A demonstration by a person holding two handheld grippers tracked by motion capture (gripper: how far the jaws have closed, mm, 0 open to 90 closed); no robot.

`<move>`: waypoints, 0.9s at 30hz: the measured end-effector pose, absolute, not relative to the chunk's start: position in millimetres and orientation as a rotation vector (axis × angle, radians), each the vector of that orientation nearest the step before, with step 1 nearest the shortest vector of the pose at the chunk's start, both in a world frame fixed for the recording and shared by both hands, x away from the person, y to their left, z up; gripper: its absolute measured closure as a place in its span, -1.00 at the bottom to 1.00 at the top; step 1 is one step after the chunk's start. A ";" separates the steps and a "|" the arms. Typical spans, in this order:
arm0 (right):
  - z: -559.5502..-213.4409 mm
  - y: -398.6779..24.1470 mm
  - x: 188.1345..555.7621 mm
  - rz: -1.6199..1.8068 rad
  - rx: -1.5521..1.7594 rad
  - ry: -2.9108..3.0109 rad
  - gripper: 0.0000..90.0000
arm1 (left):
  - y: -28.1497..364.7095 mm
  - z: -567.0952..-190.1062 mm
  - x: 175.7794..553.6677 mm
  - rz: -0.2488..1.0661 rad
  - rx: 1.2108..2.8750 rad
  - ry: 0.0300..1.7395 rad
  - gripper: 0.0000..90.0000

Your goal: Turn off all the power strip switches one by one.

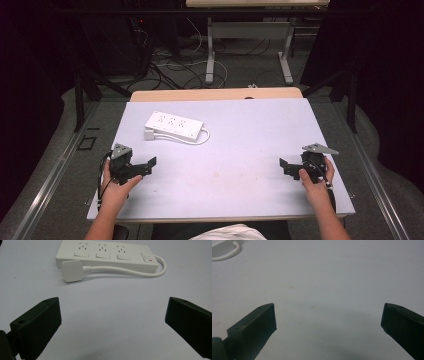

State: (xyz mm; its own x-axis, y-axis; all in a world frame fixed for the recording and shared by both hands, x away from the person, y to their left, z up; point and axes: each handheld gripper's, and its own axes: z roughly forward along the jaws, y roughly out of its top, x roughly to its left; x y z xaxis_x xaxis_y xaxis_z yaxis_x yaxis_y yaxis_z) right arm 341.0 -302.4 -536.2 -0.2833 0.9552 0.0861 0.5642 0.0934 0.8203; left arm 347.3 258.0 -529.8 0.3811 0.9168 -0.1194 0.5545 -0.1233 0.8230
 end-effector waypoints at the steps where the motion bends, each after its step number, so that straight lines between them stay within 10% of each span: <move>1: -536.2 -300.9 340.3 1.078 1.494 1.900 -1.00 | 257.8 -529.6 347.3 0.541 1.802 1.279 -1.00; 21: -537.2 -295.2 338.2 1.078 1.458 1.926 -1.00 | 241.1 -525.7 345.7 0.548 1.850 1.224 -0.95; 27: -538.3 -293.9 338.2 1.071 1.455 1.942 -1.00 | 228.1 -527.0 345.4 0.550 1.899 1.183 -0.68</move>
